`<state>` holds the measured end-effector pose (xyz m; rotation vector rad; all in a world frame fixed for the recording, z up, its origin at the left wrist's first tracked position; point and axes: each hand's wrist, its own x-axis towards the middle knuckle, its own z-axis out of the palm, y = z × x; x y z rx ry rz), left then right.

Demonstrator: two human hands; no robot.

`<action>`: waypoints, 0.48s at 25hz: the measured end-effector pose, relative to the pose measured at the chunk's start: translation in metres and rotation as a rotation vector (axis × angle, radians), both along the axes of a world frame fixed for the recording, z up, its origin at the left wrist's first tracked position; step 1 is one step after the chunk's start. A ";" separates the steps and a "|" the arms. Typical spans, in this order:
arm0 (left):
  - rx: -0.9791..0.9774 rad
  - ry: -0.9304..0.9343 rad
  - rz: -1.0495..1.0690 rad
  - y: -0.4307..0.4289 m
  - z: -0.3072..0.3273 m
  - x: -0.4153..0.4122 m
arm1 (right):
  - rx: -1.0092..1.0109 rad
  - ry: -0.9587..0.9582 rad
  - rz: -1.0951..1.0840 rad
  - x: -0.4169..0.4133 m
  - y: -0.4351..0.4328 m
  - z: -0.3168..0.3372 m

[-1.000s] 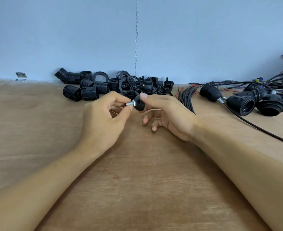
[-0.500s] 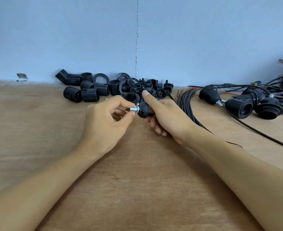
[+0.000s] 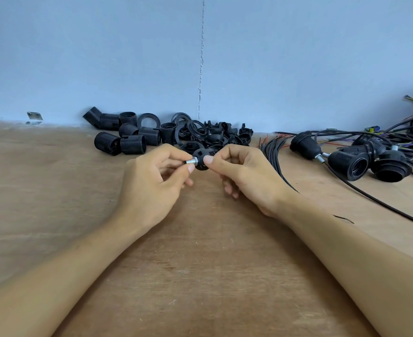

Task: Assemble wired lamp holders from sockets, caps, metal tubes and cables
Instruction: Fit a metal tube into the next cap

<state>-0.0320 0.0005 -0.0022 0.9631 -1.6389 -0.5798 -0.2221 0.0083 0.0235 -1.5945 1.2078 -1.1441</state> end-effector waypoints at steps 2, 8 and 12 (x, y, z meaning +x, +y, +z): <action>0.021 -0.016 -0.054 0.002 0.000 -0.001 | -0.037 -0.020 -0.059 0.000 -0.001 0.001; 0.072 0.002 -0.147 0.011 0.003 -0.007 | 0.007 -0.038 -0.060 0.000 -0.003 0.001; 0.098 0.059 -0.121 0.009 0.004 -0.007 | 0.071 -0.072 0.017 -0.002 -0.003 0.005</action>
